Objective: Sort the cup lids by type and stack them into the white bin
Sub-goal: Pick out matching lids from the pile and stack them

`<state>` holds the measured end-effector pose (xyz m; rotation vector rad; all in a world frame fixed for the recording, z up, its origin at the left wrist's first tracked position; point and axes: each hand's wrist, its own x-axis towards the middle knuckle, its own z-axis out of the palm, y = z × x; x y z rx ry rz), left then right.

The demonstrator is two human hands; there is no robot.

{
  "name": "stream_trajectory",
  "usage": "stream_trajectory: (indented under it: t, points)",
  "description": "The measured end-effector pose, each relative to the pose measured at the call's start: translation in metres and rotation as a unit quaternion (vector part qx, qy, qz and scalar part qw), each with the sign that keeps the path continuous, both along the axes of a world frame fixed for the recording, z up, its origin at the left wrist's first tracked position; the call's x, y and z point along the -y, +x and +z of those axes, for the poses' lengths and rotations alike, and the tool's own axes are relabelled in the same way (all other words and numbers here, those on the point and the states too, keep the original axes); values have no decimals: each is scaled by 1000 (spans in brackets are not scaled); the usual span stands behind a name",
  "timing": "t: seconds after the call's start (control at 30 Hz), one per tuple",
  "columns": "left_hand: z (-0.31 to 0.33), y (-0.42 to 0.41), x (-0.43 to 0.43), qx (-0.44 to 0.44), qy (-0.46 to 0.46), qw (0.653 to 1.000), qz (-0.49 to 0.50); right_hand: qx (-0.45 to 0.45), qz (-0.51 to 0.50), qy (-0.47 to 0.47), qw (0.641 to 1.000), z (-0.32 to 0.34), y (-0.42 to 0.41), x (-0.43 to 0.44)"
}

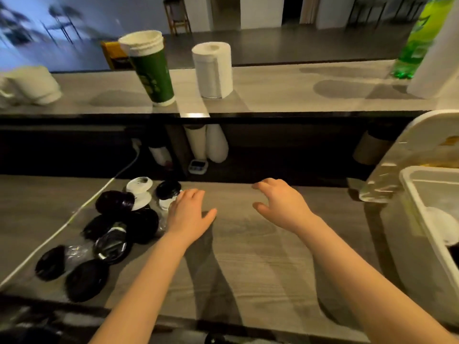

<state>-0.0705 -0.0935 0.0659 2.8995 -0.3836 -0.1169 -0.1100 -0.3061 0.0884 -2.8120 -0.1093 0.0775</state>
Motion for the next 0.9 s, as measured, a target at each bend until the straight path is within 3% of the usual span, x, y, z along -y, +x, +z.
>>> stream_trajectory:
  t: [0.3,0.53,0.73,0.9]
  points:
    - [-42,44,-142,-88,55,993,61,-105,52,2,993,-53,57,-138]
    - [-80,65,-187,-177,94,978,52,-168,94,9,981,-75,86,-193]
    - [-96,69,-191,-128,30,991,31,-182,72,16,981,-81,101,-196]
    - [-71,60,-198,-93,-100,989,64,-143,29,130,981,-82,107,-200]
